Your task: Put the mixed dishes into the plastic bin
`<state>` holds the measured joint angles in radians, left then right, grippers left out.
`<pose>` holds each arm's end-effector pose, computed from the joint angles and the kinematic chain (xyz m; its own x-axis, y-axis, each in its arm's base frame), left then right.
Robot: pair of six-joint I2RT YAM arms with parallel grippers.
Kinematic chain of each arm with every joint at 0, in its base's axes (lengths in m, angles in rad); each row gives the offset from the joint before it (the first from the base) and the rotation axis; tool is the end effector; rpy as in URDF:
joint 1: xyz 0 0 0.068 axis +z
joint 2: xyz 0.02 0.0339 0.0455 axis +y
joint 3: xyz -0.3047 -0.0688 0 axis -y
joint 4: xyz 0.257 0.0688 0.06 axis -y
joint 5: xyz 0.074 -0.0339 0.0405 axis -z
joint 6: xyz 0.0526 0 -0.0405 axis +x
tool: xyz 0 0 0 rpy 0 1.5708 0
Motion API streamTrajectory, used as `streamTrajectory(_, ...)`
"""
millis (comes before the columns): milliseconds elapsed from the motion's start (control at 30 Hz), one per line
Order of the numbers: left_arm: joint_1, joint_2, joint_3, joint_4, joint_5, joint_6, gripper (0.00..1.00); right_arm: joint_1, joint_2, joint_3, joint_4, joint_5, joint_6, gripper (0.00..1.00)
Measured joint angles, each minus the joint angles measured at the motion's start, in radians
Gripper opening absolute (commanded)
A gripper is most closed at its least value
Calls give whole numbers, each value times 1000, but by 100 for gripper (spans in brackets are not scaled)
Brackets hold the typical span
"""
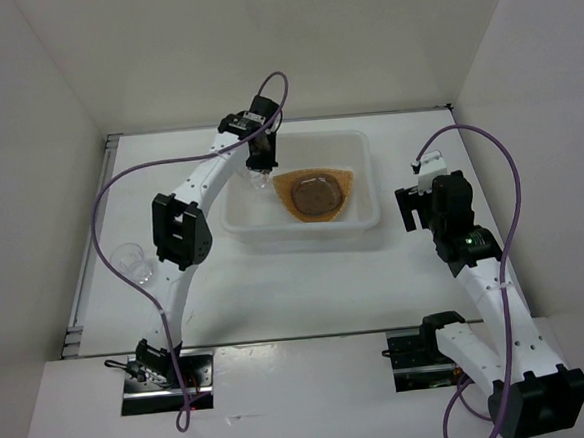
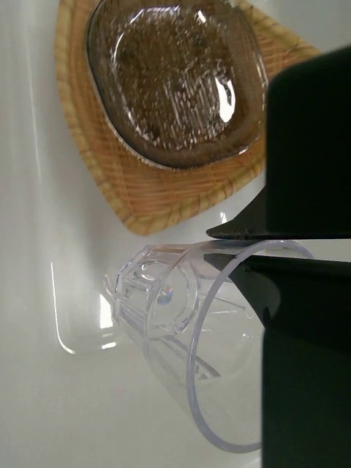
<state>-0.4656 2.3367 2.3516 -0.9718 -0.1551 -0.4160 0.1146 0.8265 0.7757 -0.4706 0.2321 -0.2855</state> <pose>0.5039 -0.2441 0.2940 -0.8152 -0.0372 -0.5780 0.0378 0.9924 -0.1173 0.1820 0.0088 0.3221 -0.4993 -0.3334 -0.7998 -0.0560 0.9335 -0.3541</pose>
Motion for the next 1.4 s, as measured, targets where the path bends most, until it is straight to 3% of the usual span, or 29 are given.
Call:
streamTrajectory(133,14,6,0,-2,-26,0,0,0,0,0,0,0,0,98)
streamTrajectory(467,15,51,-13,-1,-26,21,11,0,0,0,0,0,0,98)
streamTrajectory(633,13,52,-17,2,-29,27,50,0,0,0,0,0,0,98)
streamTrajectory(667,13,52,-16,2,-31,24,68,0,0,0,0,0,0,98)
streamTrajectory(767,13,51,-3,-11,-42,26,85,1,0,0,0,0,0,98)
streamTrajectory(933,12,-33,43,-28,-100,21,97,1,0,0,0,0,0,98)
streamTrajectory(1067,28,-250,31,-48,-232,-33,99,5,-1,0,0,0,0,98)
streamTrajectory(1133,75,-397,-38,-74,-288,-100,99,8,-1,0,0,-2,0,98)
streamTrajectory(1200,180,-567,-199,-72,-309,-140,99,8,-1,0,0,-2,0,98)
streamTrajectory(1300,387,-816,-562,-21,-288,-164,99,11,1,0,2,-3,-2,98)
streamTrajectory(1400,483,-941,-838,-16,-223,-169,99,19,6,0,2,-5,-4,98)
